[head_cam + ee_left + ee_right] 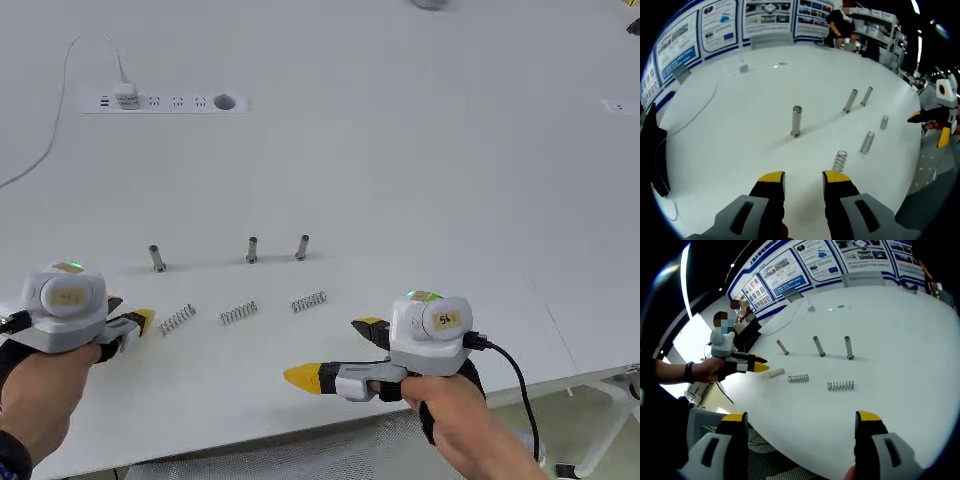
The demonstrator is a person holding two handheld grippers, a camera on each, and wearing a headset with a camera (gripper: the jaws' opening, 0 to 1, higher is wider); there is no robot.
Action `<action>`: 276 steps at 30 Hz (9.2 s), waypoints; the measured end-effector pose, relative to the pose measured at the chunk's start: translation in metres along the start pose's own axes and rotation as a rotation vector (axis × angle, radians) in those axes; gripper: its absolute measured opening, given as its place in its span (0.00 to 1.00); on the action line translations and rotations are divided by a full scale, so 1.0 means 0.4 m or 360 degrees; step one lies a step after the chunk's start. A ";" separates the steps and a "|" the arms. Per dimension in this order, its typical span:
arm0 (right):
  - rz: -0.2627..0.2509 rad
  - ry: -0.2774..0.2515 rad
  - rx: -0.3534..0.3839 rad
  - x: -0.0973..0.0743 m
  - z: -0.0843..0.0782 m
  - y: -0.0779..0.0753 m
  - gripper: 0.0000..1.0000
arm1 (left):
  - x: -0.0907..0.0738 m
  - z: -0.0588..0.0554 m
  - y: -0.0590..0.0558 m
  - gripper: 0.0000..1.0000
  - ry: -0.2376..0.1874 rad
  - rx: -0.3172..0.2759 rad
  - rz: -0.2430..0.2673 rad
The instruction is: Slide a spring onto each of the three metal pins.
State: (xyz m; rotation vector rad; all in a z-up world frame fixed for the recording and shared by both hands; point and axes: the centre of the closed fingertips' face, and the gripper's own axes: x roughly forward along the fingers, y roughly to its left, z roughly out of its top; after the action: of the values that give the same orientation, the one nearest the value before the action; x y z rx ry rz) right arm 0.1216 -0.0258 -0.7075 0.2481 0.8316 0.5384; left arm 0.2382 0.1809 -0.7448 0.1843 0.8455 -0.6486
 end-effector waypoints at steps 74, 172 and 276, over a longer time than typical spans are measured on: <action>0.0000 -0.0004 -0.0108 0.014 0.031 -0.001 0.90 | -0.164 -0.014 -0.074 0.72 -0.0048 0.0164 -0.0305; 0.0104 -0.0094 -0.0035 0.026 0.066 0.046 0.78 | -0.049 0.004 -0.123 0.10 0.0037 0.0323 -0.0367; 0.0578 0.0289 -0.0862 0.049 0.197 0.292 0.13 | -0.182 0.143 -0.396 0.09 -0.0279 0.0743 -0.0919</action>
State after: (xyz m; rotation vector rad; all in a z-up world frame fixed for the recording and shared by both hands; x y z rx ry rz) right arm 0.1503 0.0827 -0.6203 -0.1554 0.7875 1.1149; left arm 0.1444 0.0658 -0.6374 0.3026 0.5620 -1.3848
